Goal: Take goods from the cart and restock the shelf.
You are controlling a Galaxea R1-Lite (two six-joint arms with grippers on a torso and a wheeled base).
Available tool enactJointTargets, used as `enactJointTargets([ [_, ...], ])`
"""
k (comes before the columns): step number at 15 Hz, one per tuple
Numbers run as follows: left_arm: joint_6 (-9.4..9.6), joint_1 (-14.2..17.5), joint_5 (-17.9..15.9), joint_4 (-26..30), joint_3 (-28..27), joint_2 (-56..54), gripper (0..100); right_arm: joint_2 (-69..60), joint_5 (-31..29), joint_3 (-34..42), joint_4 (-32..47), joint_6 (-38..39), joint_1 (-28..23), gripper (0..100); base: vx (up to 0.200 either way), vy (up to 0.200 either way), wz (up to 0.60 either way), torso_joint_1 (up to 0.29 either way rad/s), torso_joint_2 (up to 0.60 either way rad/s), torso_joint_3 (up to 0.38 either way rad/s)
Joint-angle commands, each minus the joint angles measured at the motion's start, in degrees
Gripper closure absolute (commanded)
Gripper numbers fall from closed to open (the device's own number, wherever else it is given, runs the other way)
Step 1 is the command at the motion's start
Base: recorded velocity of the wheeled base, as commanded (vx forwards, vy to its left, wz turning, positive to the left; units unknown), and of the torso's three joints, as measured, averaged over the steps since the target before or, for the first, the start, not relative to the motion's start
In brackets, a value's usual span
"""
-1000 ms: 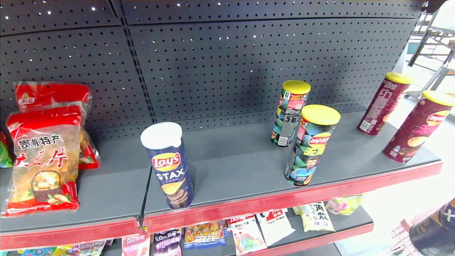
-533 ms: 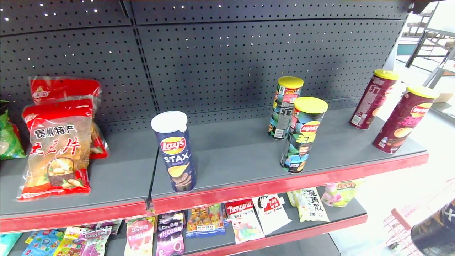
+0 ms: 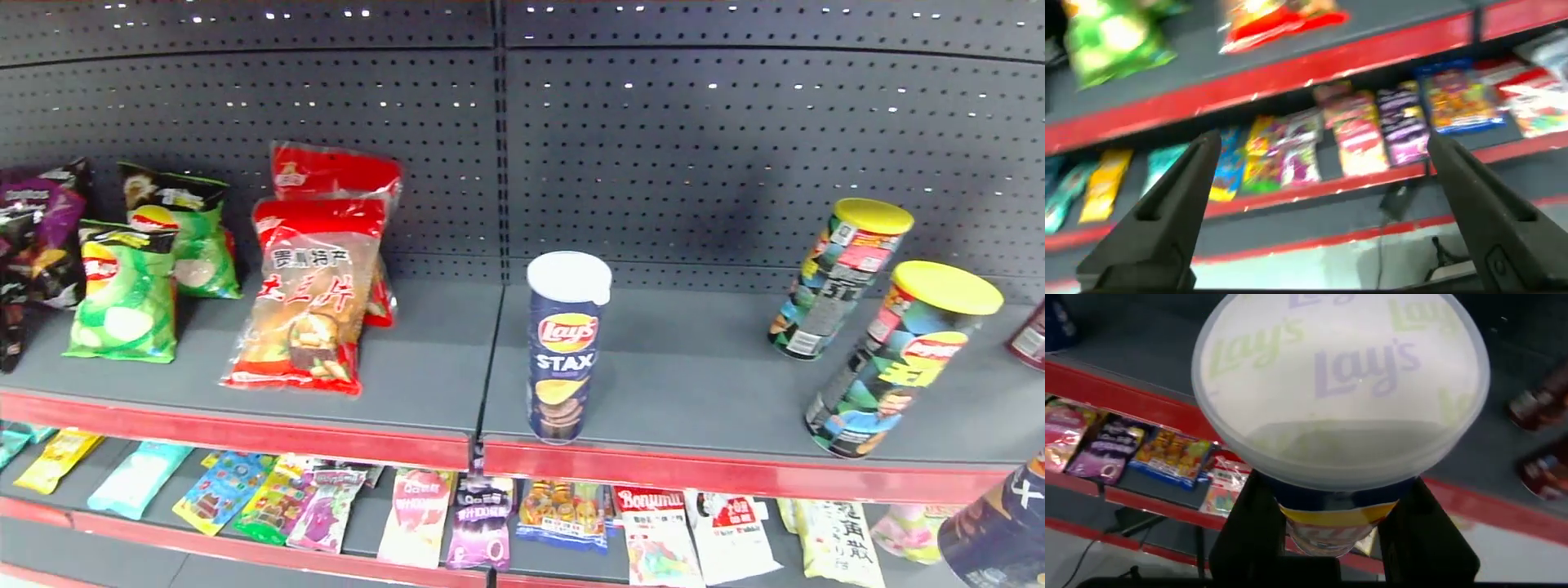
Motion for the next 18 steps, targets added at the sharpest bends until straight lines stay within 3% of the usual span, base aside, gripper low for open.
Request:
enactJointTargets([
  [1,0.02,0.0,0.1,0.1,0.3,-1.6,0,0.7,0.0,0.0,0.2,0.1,0.1,100,0.000,0.000,0.00,0.000,0.00,0.000],
  [3,0.02,0.0,0.1,0.1,1.6,-3.9,0,0.1,2.7,-1.1,0.3,0.4,0.4,100,0.000,0.000,0.00,0.000,0.00,0.000],
  [5,0.72,0.0,0.2,0.1,2.7,-6.0,0,0.3,12.8,-4.9,2.3,1.1,0.9,100,0.000,0.000,0.00,0.000,0.00,0.000],
  [8,0.72,0.0,0.4,0.1,3.1,-6.3,0,9.6,17.4,-13.5,3.1,2.2,2.7,100,0.000,0.000,0.00,0.000,0.00,0.000],
  [10,0.63,0.0,0.2,0.1,4.2,-7.0,0,19.5,17.4,-20.5,2.4,3.5,7.7,100,0.000,0.000,0.00,0.000,0.00,0.000],
  [12,0.19,0.0,0.1,-0.3,6.0,-8.2,0,28.4,17.0,-24.5,-4.7,4.1,11.5,100,0.000,0.000,0.00,0.000,0.00,0.000],
  [14,0.02,0.0,0.1,-5.9,9.3,-8.2,0,37.2,13.6,-26.9,-13.5,3.7,13.1,100,0.000,0.000,0.00,0.000,0.00,0.000],
  [16,0.02,0.0,1.0,-10.6,12.1,-8.2,0,44.1,12.4,-31.6,-14.9,3.7,13.3,100,0.000,0.000,0.00,0.000,0.00,0.000],
  [18,-0.51,0.0,1.5,-10.6,12.0,-8.2,0,51.2,13.8,-36.3,-15.0,4.1,13.3,100,0.000,0.000,0.00,0.000,0.00,0.000],
])
